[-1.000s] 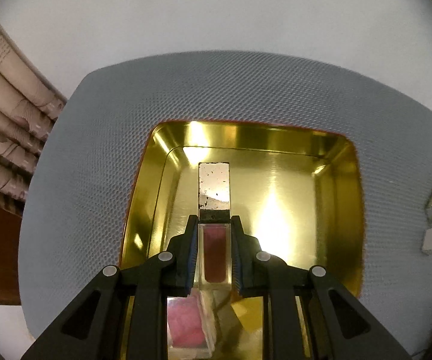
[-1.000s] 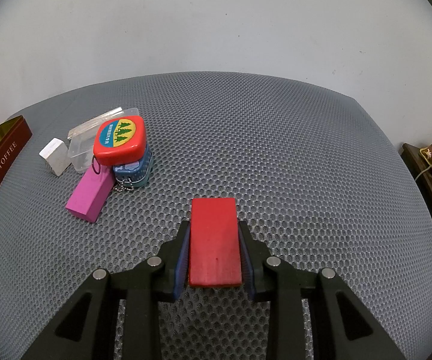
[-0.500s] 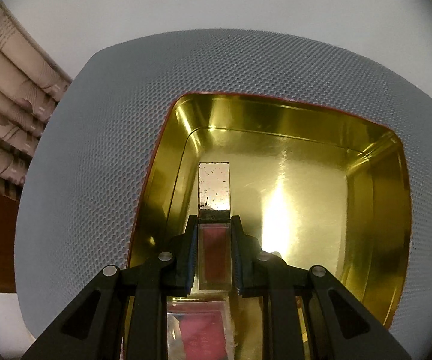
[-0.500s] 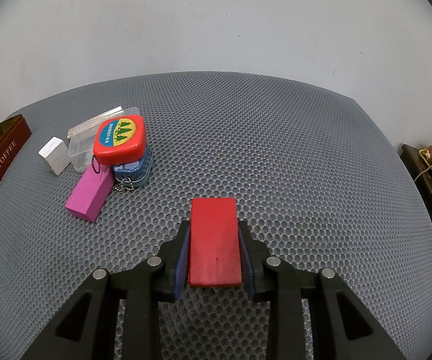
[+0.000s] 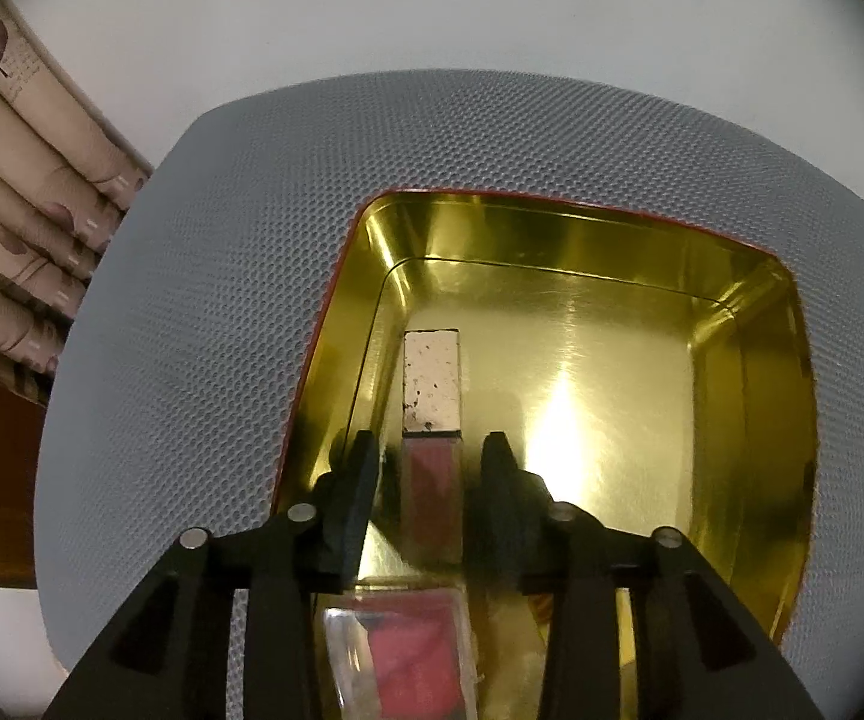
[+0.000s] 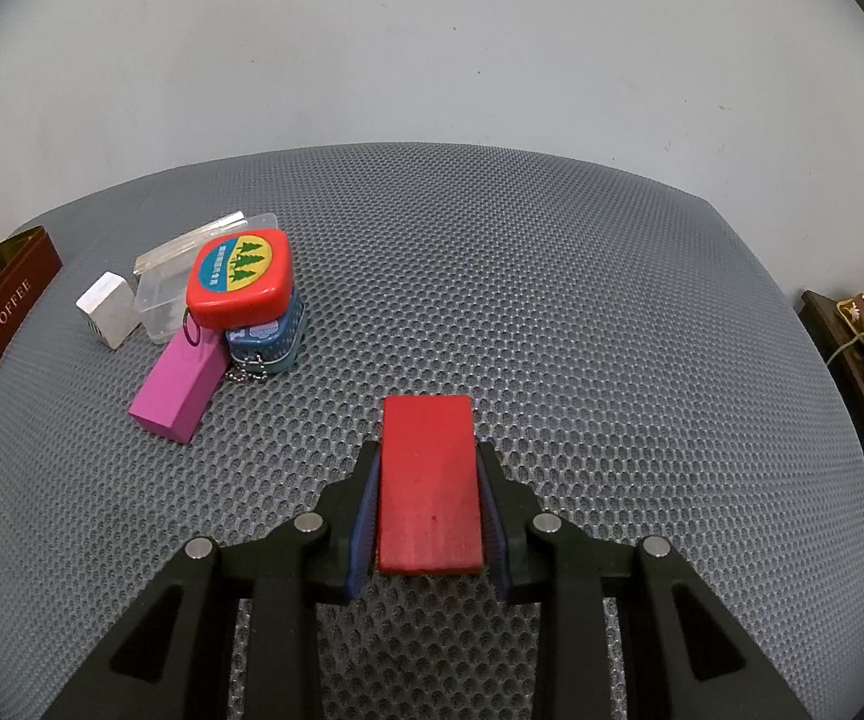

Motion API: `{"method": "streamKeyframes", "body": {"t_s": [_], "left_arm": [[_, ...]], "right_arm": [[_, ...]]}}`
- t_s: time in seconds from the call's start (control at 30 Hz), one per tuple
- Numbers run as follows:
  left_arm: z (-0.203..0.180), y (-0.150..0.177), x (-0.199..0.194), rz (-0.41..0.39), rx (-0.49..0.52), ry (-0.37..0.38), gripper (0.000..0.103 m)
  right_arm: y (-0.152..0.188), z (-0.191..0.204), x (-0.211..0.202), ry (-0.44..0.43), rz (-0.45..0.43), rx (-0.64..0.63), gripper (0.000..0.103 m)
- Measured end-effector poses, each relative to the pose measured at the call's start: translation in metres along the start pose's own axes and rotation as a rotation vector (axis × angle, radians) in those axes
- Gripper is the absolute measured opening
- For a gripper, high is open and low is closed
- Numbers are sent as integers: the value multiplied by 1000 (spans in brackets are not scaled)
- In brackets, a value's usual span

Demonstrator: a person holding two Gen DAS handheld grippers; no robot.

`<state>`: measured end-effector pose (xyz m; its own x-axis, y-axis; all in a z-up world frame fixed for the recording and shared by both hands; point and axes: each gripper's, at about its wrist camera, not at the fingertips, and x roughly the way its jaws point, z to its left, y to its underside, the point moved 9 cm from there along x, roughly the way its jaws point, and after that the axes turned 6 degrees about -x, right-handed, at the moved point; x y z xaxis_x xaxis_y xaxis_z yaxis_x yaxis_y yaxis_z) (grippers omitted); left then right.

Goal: Organize rigid objects
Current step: 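Lower the lip gloss tube into the tin and open the left gripper, then carry the red block into the tin and open the right gripper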

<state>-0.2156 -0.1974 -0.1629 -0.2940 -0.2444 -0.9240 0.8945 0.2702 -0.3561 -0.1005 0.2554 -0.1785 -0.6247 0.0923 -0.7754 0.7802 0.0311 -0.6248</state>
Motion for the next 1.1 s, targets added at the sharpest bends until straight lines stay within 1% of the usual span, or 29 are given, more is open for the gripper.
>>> {"method": "streamKeyframes", "body": {"t_s": [0.13, 0.2, 0.3, 0.4, 0.47, 0.57, 0.63, 0.73, 0.8, 0.9, 0.97, 1.1], "left_arm": [[-3, 1, -16, -43, 4, 2, 46], [-4, 4, -25, -61, -1, 9, 47], [-4, 7, -44, -109, 4, 13, 49], [-3, 17, -65, -159, 21, 4, 58], [-4, 25, -78, -195, 34, 22, 59], [1, 37, -93, -231, 41, 25, 61], [7, 46, -100, -245, 25, 22, 62], [16, 59, -108, -262, -12, 8, 63], [15, 72, -115, -263, -44, 4, 64], [26, 86, -112, -250, -93, 12, 65], [30, 96, -111, -246, -109, 5, 68], [38, 103, -107, -236, -123, -3, 69]], "right_arm": [[0, -2, 1, 1, 0, 0, 31], [0, -4, 1, 1, 0, 0, 31], [0, -5, 2, 2, 1, 0, 31], [0, -8, 3, 3, 1, -1, 31], [0, -5, 1, 2, 0, 0, 31], [1, -9, 1, 4, 1, -2, 31], [1, -3, 2, 5, 1, -4, 30], [1, -4, 2, 11, 1, -8, 30], [1, -6, 3, 14, 4, -9, 30], [1, -9, 3, 25, 16, -6, 30], [1, -12, 2, 30, 27, 12, 30], [1, -13, -2, 41, 35, 18, 30]]}}
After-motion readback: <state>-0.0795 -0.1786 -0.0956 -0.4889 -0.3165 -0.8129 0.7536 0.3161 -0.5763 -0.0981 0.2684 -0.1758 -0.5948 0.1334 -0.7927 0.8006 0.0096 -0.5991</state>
